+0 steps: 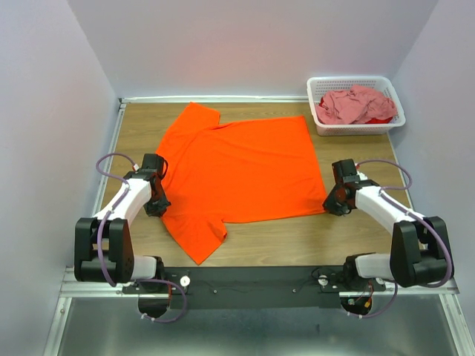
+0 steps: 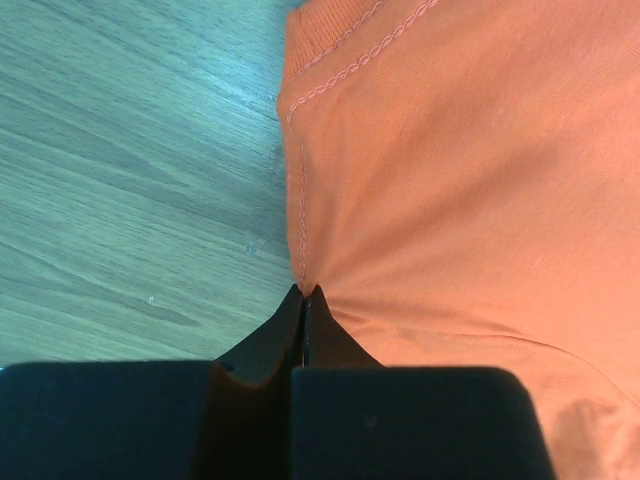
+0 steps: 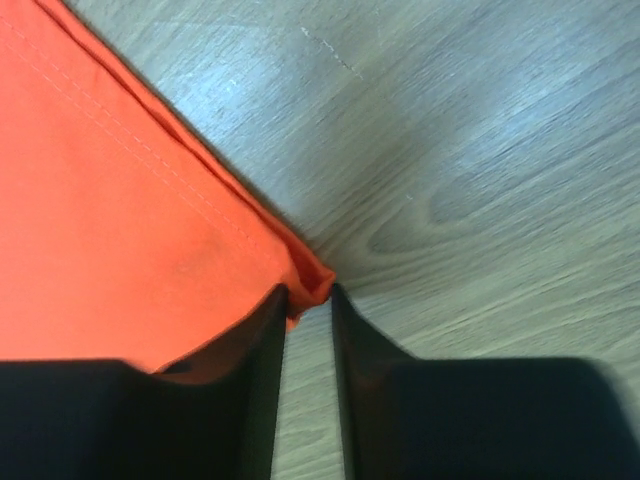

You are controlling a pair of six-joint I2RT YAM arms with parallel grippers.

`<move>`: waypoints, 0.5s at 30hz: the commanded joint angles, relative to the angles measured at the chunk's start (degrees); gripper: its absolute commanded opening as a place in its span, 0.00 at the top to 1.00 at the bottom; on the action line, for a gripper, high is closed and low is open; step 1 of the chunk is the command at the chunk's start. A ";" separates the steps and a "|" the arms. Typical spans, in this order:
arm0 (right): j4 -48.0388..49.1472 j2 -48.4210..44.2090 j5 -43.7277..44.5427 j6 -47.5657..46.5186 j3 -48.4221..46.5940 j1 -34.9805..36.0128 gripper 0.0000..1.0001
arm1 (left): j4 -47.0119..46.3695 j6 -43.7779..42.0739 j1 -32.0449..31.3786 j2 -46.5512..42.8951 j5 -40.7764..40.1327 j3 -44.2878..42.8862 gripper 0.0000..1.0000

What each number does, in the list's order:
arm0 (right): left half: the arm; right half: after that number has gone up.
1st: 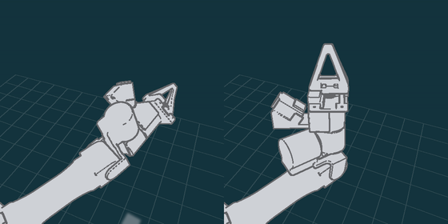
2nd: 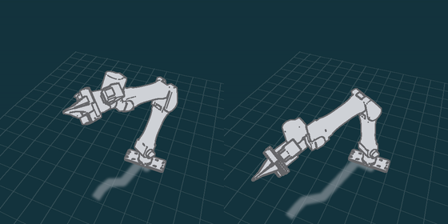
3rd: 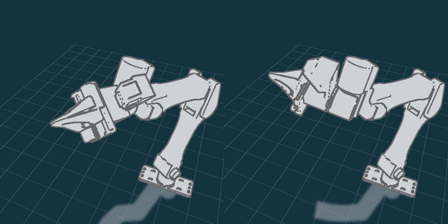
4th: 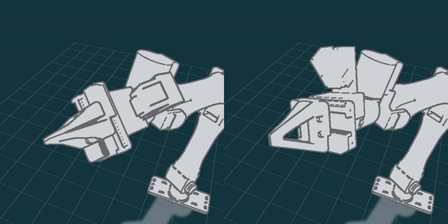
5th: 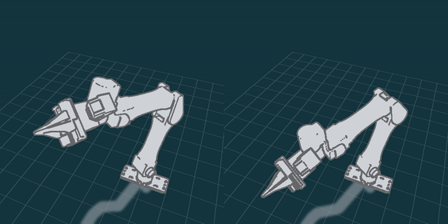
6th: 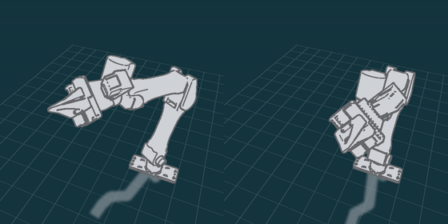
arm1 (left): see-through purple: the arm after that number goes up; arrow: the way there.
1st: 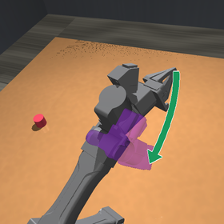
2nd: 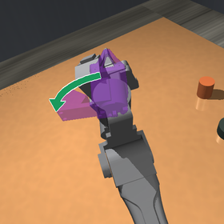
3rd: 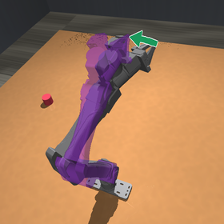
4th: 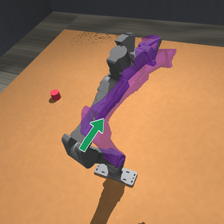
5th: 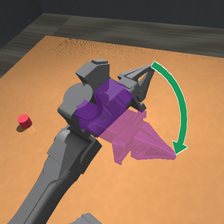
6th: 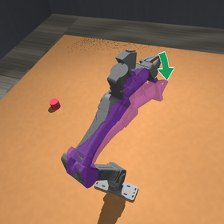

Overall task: Fold and stack the t-shirts
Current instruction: Fold the tshirt

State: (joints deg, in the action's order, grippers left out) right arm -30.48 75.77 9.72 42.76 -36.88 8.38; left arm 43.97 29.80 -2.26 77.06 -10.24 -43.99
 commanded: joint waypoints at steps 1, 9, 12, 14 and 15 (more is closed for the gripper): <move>-0.89 -0.44 1.45 1.09 2.25 -1.00 0.74 | 0.59 -0.27 0.24 -1.47 0.13 0.66 1.00; -6.25 -2.82 0.57 -0.14 -0.72 -2.05 0.99 | 1.82 -0.18 0.24 -2.96 0.48 -0.13 1.00; -8.71 -2.03 1.27 -1.28 -4.06 -2.05 0.99 | 2.44 -0.18 0.33 -3.75 0.83 -0.66 1.00; -9.68 -1.59 1.36 -2.24 -6.96 -2.14 0.99 | 2.79 -0.36 0.33 -3.84 1.01 -1.19 1.00; -10.12 -1.33 1.45 -2.51 -7.84 -2.14 0.99 | 3.14 -0.53 0.33 -3.93 1.10 -1.45 1.00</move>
State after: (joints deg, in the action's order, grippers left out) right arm -37.10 74.02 9.63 42.09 -39.92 6.72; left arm 45.06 29.80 -2.24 74.63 -10.15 -44.03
